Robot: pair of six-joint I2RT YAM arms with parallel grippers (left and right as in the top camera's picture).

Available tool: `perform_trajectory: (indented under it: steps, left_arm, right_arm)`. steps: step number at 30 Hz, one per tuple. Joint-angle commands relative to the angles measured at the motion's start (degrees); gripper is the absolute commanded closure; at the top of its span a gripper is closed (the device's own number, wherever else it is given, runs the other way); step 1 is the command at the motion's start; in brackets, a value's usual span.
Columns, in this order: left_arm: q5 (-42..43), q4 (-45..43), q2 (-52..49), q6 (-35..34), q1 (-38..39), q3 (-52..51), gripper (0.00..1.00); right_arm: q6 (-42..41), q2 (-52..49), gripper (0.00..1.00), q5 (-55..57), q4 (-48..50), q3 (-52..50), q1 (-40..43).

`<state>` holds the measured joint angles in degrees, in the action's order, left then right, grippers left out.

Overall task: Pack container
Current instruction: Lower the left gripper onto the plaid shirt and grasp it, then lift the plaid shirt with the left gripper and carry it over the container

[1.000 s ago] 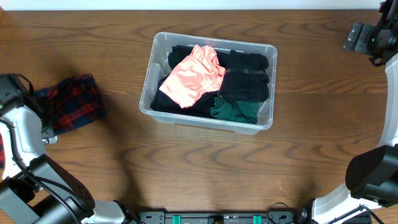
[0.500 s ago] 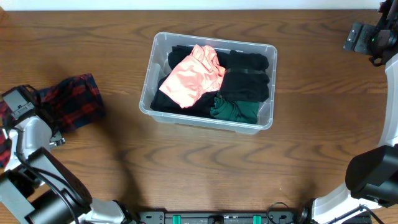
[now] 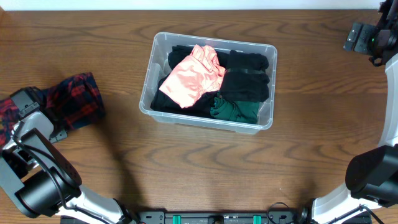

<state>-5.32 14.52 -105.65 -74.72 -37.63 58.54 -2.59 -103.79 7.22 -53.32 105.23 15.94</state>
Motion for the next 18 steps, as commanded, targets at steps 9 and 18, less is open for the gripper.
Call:
perform_trajectory:
  steps: [9, 18]
  left_arm:
    - [0.3, 1.6, 3.4, 9.8, -0.7, -0.5, 0.94]
    - [4.5, 1.6, 18.8, 20.5, -0.6, -0.1, 0.94]
  right_arm:
    - [-0.8, -0.5, 0.01, -0.2, -0.1, -0.4, 0.3]
    - [-0.8, -0.5, 0.01, -0.2, -0.1, -0.4, 0.3]
